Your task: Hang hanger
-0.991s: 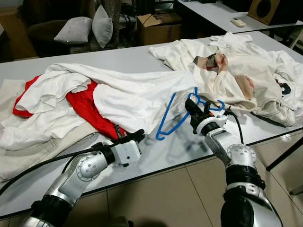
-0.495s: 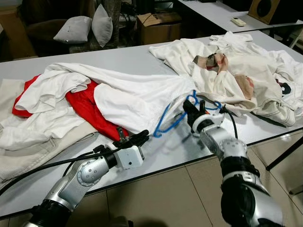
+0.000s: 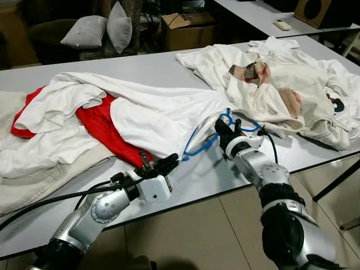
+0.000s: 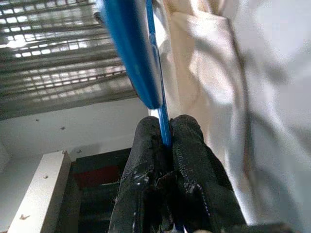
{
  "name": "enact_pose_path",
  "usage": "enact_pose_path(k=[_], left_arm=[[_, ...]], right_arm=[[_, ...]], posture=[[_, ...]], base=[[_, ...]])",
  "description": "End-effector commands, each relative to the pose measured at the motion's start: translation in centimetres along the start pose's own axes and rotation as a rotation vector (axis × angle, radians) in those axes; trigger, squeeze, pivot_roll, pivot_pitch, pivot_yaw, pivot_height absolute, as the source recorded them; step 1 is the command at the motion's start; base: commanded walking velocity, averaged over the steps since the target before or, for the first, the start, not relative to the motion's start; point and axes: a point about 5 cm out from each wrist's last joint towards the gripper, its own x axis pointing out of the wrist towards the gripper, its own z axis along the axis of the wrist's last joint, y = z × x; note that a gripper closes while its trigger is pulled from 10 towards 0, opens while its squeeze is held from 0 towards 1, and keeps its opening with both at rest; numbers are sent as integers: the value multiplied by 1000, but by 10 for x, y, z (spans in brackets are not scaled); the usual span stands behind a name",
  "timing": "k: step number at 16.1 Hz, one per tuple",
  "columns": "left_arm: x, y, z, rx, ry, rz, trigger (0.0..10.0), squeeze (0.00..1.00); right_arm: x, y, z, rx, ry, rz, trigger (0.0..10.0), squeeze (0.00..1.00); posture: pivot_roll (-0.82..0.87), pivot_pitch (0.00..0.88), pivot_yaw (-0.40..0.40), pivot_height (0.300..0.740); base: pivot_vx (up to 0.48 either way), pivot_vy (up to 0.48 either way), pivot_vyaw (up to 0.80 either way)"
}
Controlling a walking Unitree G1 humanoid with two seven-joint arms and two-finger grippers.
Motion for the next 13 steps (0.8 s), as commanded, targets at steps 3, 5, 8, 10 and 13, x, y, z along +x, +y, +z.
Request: enact_pose_path(k=[3, 5, 8, 10, 13], left_arm=[[0, 2, 11, 10, -69, 15, 0, 0], [1, 2, 13, 10, -81, 19, 0, 0], [1, 4, 16, 17, -97, 33, 0, 0], [2, 4, 17, 20, -103, 38, 0, 0], [6, 3, 18, 13, -99, 38, 0, 0]], right_arm=[[5, 8, 4, 8, -46, 6, 10000, 0], [7, 7, 5, 7, -70, -21, 10000, 0], [14, 14, 3, -15, -123, -54, 10000, 0], [15, 16, 3, -39, -155, -69, 10000, 0], [24, 27, -21, -37, -90, -32, 10000, 0]], posture=[[97, 41, -24, 740], [97, 41, -24, 740], [96, 41, -26, 740], [96, 41, -26, 740], [98, 34, -34, 740]], base=[[0, 0, 0], [0, 0, 0], [0, 0, 0], [0, 0, 0], [0, 0, 0]])
